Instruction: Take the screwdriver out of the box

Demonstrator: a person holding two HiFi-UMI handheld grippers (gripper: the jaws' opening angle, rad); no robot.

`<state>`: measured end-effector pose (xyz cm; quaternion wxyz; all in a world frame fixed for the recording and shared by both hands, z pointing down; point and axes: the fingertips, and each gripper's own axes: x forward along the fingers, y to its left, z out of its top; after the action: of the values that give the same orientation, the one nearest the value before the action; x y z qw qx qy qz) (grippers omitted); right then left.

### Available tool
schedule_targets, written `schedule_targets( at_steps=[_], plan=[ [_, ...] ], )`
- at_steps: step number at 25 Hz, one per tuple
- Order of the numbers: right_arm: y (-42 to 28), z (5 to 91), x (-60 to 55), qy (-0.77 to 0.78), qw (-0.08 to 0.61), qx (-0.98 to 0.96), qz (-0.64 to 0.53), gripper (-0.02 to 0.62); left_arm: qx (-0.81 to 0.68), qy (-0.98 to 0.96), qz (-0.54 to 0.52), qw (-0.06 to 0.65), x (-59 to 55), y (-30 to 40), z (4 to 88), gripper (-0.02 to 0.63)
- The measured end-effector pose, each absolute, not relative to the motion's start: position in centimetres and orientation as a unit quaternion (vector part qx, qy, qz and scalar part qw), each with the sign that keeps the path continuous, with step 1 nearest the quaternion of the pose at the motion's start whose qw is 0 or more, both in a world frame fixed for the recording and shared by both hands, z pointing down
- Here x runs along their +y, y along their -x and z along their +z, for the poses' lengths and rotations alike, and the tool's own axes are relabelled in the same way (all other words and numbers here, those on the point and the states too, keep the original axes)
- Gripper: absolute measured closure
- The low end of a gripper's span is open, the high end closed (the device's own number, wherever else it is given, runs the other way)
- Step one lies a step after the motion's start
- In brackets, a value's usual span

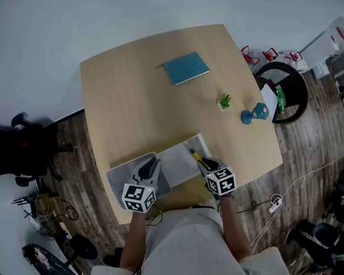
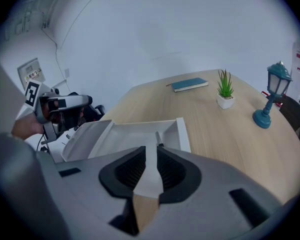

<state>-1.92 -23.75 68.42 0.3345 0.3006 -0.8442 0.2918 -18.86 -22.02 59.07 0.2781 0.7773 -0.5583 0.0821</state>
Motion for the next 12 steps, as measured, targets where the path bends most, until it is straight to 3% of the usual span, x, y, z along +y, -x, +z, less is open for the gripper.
schedule_targets(
  at_steps=[12],
  plan=[
    [3.9,72.2,-25.4,-0.255,0.478,-0.808,0.234,0.518,-0.502,-0.801,0.085,0.314,-22.3,17.7,61.7,0.540]
  ],
)
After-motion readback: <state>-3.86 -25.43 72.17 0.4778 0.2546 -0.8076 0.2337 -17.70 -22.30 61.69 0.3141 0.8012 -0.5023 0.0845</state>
